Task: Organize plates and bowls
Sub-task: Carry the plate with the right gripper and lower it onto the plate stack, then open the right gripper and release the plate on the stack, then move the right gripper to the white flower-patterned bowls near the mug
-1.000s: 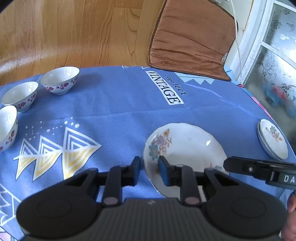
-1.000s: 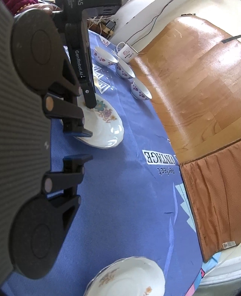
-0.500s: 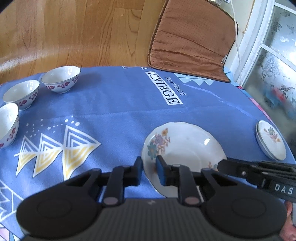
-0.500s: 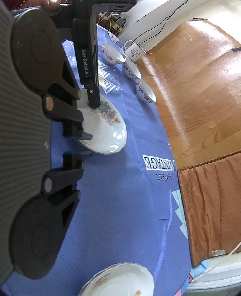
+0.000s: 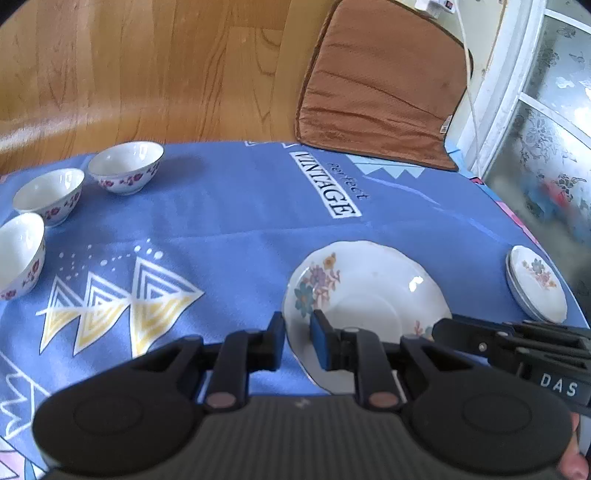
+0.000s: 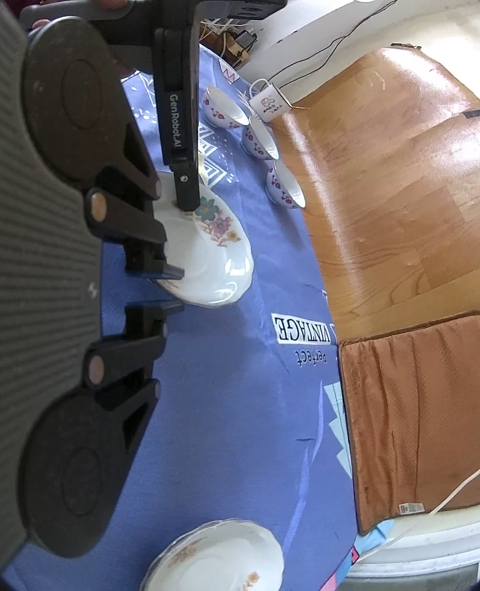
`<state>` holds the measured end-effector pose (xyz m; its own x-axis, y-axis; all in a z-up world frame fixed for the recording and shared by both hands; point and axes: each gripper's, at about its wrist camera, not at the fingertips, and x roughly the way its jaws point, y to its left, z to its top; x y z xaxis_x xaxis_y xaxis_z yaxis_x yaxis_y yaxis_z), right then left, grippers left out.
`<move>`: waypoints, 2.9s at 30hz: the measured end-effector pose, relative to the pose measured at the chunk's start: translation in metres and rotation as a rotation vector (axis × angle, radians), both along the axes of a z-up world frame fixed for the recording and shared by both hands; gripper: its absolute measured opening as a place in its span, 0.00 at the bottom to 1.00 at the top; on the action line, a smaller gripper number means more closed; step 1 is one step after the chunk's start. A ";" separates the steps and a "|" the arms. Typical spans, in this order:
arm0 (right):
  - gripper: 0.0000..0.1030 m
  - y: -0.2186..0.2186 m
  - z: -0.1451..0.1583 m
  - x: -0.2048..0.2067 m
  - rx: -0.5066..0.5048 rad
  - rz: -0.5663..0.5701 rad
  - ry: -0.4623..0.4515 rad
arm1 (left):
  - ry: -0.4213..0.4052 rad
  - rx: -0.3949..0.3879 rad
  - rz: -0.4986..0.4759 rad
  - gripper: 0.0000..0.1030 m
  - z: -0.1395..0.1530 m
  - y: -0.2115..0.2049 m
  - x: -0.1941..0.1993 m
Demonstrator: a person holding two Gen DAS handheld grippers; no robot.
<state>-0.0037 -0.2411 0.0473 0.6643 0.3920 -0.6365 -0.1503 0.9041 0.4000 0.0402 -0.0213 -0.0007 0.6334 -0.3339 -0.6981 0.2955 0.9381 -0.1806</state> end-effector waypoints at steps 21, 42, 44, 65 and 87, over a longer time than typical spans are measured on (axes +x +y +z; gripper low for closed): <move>0.13 -0.076 0.019 -0.027 0.008 -0.222 -0.103 | -0.129 0.085 -0.214 0.16 0.038 -0.114 0.007; 0.17 -0.172 0.001 -0.058 -0.006 -0.498 -0.062 | -0.063 0.125 -0.422 0.17 0.008 -0.243 0.016; 0.19 -0.173 0.000 -0.057 0.002 -0.499 -0.064 | -0.061 0.135 -0.419 0.18 0.006 -0.245 0.016; 0.34 -0.128 0.023 -0.050 -0.061 -0.422 -0.158 | -0.098 0.137 -0.284 0.24 0.013 -0.172 0.012; 0.34 -0.043 0.026 -0.021 -0.083 -0.235 -0.101 | -0.061 0.078 -0.061 0.27 -0.005 -0.055 0.024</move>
<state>-0.0243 -0.2837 0.0731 0.7926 0.1684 -0.5861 0.0324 0.9481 0.3162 0.0637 -0.0758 -0.0060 0.6556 -0.3196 -0.6841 0.3611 0.9284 -0.0876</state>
